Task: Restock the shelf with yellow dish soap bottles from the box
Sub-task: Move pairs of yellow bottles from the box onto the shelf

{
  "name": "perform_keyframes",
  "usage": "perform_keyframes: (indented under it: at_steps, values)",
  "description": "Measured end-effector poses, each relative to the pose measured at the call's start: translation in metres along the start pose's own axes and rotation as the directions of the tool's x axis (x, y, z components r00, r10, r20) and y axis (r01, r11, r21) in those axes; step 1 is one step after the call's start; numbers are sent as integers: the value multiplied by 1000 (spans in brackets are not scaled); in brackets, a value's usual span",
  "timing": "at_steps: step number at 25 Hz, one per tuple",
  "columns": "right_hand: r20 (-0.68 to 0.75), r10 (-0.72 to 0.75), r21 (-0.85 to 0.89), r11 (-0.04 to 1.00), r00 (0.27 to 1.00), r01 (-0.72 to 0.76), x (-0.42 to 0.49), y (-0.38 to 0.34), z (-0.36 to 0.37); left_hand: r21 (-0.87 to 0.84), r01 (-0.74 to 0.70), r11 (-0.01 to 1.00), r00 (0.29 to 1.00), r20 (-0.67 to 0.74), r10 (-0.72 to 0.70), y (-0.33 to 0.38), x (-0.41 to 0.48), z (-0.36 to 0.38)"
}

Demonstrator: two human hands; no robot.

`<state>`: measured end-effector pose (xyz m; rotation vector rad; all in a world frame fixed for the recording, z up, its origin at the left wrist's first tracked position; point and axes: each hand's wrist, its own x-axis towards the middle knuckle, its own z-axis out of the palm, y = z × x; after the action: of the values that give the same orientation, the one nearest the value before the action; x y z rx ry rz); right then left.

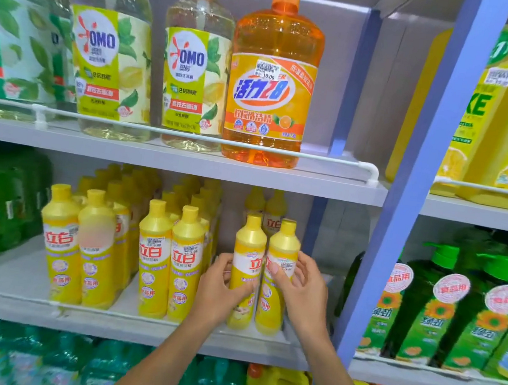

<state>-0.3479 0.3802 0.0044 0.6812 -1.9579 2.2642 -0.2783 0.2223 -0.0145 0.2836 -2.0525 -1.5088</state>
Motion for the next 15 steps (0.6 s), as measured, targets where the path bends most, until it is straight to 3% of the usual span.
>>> perform_keyframes:
  at_steps: [5, 10, 15]
  values:
    - [31, 23, -5, 1000, 999, -23, -3, 8, 0, -44, -11, 999, 1000, -11, 10, -12, -7, 2]
    - [198, 38, 38, 998, 980, -47, 3, 7, -11, -63, 3, 998, 997, 77, 2, -14, -2, -12]
    - [218, 69, 3, 997, 973, -72, -7, 11, -6, -98, -1, 995, 996, 88, 9, -12, -15, -6]
